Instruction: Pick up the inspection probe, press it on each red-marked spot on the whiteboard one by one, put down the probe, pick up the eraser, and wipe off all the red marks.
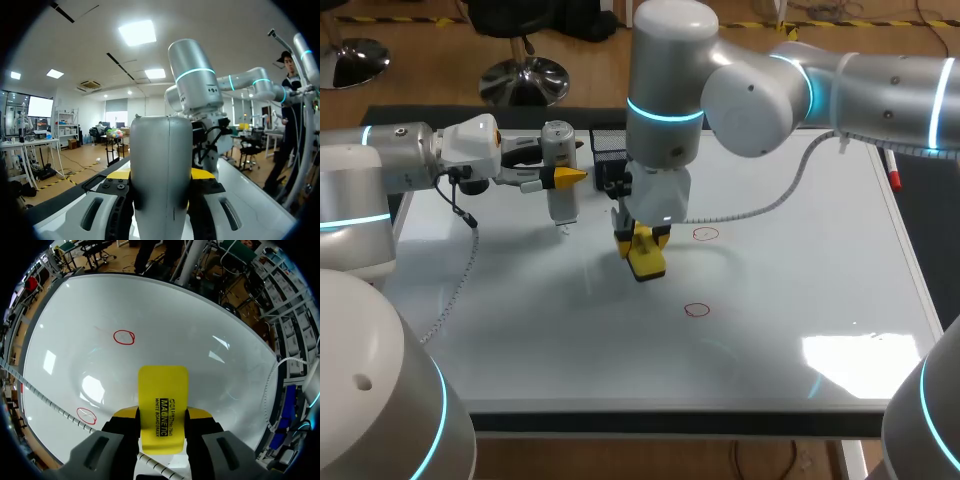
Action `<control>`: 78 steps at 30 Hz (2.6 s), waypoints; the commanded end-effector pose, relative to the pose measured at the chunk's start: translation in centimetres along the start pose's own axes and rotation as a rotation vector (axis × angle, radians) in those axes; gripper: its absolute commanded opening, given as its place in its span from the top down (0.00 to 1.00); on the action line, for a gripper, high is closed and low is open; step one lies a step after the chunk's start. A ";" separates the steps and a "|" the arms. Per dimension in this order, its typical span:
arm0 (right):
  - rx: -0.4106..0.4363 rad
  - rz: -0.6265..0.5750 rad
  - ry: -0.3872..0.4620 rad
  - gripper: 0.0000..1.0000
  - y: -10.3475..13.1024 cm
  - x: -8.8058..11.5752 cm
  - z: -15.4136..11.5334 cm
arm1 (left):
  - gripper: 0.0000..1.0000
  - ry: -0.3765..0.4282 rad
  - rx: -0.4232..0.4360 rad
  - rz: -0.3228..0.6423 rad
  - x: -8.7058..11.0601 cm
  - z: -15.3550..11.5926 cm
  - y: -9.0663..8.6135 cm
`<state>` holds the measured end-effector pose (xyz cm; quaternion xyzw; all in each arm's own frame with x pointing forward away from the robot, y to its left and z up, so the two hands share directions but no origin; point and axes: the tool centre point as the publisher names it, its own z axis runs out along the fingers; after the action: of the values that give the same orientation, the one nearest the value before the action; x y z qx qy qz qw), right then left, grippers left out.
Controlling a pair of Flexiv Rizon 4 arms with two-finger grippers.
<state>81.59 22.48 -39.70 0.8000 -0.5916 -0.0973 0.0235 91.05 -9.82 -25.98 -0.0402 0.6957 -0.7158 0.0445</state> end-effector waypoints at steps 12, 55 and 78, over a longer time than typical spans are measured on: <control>-0.005 0.017 0.003 1.00 -0.2 -0.1 1.9 | 1.00 0.001 0.002 0.001 0.0 0.0 0.0; -0.036 0.097 0.045 1.00 1.7 4.5 3.4 | 1.00 0.001 0.002 0.001 0.0 0.0 0.0; 0.085 0.072 0.028 1.00 -1.2 2.0 -0.2 | 1.00 0.001 0.002 0.001 0.0 0.0 0.0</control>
<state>83.06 20.27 -39.00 0.7794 -0.6236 -0.0604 0.0006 91.05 -9.82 -25.98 -0.0402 0.6957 -0.7158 0.0445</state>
